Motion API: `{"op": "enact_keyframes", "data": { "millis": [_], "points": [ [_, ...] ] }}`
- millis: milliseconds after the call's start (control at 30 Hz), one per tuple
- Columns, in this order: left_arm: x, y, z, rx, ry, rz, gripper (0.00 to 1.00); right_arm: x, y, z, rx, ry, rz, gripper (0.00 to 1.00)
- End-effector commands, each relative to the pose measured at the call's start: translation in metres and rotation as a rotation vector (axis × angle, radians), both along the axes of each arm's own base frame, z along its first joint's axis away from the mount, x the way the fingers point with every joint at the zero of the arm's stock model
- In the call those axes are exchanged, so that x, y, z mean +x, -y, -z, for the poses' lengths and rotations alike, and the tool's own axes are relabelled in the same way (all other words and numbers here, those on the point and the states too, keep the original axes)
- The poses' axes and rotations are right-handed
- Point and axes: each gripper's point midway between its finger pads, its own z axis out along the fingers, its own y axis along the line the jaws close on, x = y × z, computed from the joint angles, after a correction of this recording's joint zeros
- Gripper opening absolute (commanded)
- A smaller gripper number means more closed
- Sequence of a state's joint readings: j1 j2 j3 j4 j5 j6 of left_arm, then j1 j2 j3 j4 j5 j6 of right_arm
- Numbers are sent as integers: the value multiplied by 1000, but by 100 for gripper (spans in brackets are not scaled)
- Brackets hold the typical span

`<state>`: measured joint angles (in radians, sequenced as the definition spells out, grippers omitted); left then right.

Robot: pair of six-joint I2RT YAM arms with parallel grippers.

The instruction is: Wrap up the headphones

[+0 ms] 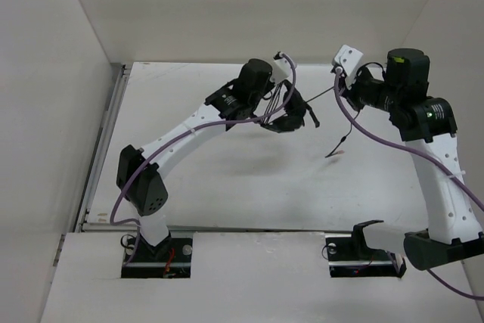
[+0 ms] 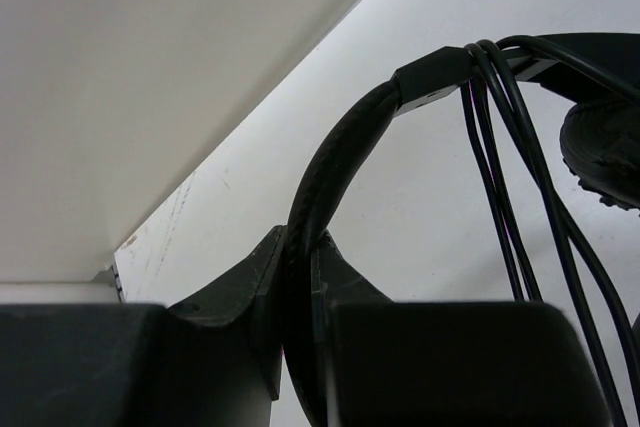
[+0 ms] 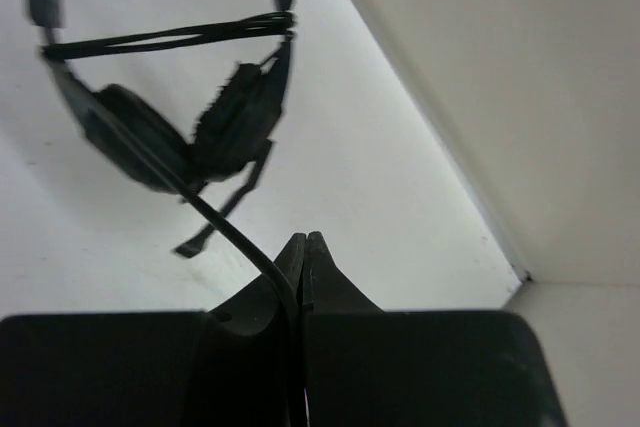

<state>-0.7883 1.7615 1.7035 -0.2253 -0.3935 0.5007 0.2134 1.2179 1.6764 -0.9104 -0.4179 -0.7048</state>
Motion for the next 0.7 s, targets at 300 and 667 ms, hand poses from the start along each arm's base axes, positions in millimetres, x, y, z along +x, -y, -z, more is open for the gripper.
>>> {"op": "enact_keyframes", "data": {
  "millis": [300,667],
  "points": [
    [-104,52,-35,-155,-109,317,1,60,55,-51,-89,373,304,0],
    [-147,88,-123,-399,-97,496,1,106,99,-8,71,345,478,0]
  ]
}}
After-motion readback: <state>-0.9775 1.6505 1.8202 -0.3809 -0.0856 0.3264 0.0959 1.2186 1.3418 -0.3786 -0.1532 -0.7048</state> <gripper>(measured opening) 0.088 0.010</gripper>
